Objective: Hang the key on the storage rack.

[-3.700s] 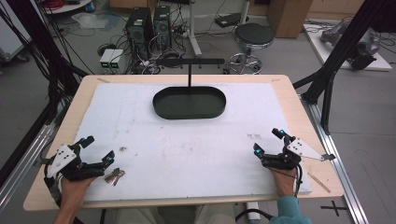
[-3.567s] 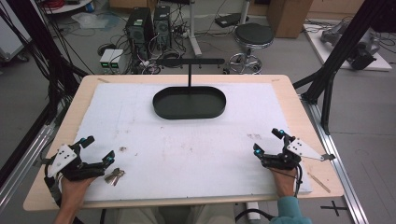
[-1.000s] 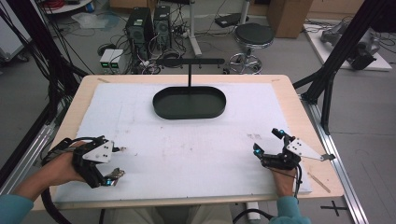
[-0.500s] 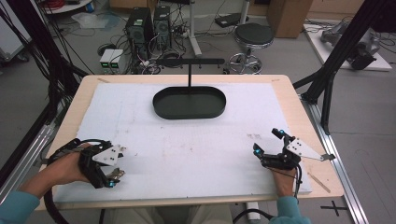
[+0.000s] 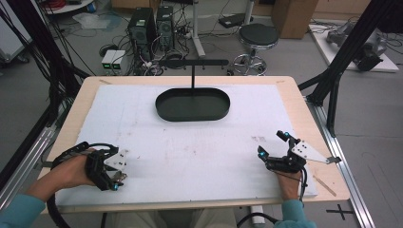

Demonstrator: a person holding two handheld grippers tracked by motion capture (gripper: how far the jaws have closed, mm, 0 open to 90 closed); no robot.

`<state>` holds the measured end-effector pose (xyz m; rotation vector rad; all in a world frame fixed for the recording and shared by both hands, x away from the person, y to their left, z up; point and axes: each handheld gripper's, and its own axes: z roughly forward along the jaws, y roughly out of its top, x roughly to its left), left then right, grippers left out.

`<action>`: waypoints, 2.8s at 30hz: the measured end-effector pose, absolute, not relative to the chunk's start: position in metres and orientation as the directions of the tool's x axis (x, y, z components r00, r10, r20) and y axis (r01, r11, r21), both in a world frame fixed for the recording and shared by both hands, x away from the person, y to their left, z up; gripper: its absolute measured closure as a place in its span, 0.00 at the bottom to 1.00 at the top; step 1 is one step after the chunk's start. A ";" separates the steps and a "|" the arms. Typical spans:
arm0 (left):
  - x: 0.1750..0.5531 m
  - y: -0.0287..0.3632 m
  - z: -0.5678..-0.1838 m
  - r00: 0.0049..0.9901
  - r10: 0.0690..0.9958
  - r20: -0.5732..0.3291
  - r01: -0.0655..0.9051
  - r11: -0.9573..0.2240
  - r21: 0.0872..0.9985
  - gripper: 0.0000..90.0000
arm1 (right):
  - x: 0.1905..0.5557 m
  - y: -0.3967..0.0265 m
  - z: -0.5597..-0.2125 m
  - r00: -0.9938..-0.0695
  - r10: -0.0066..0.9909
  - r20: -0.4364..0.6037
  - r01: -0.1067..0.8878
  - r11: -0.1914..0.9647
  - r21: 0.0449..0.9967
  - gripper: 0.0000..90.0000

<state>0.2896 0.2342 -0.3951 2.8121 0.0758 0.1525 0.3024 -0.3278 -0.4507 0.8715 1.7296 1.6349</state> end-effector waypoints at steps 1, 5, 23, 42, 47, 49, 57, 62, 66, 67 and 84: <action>0.290 0.232 -0.395 0.993 0.068 0.097 0.035 -0.951 0.307 0.40 | 0.302 -0.328 -0.451 -0.604 0.797 0.014 0.060 0.027 0.998 0.01; 0.290 0.230 -0.394 0.993 0.067 0.096 0.035 -0.952 0.304 0.44 | 0.302 -0.328 -0.451 -0.605 0.796 0.017 0.061 0.026 0.998 0.01; 0.294 0.223 -0.391 0.994 0.060 0.090 0.036 -0.968 0.248 0.64 | 0.302 -0.328 -0.451 -0.606 0.796 0.016 0.061 0.026 0.998 0.01; 0.293 0.220 -0.394 0.995 0.028 0.100 0.006 -0.978 0.208 0.79 | 0.302 -0.328 -0.451 -0.606 0.795 0.016 0.061 0.026 0.998 0.01; 0.294 0.219 -0.395 0.995 0.024 0.099 0.004 -0.980 0.199 0.82 | 0.302 -0.328 -0.451 -0.606 0.795 0.017 0.061 0.026 0.998 0.01; 0.294 0.219 -0.395 0.995 0.026 0.096 0.007 -0.980 0.197 0.84 | 0.302 -0.328 -0.451 -0.606 0.795 0.017 0.061 0.026 0.998 0.01; 0.294 0.218 -0.396 0.995 0.034 0.097 0.015 -0.982 0.189 0.88 | 0.302 -0.328 -0.451 -0.606 0.795 0.017 0.061 0.025 0.998 0.01; 0.295 0.219 -0.396 0.995 0.041 0.095 0.022 -0.982 0.186 0.91 | 0.302 -0.328 -0.451 -0.606 0.795 0.016 0.061 0.026 0.998 0.01; 0.295 0.219 -0.396 0.994 0.041 0.100 0.021 -0.982 0.186 0.93 | 0.302 -0.328 -0.451 -0.606 0.795 0.015 0.059 0.027 0.998 0.01; 0.295 0.219 -0.396 0.994 0.044 0.099 0.025 -0.982 0.185 0.93 | 0.302 -0.328 -0.451 -0.606 0.795 0.015 0.060 0.027 0.998 0.01; 0.297 0.217 -0.395 0.993 0.084 0.087 0.068 -0.982 0.175 0.94 | 0.302 -0.328 -0.451 -0.607 0.795 0.018 0.062 0.025 0.998 0.01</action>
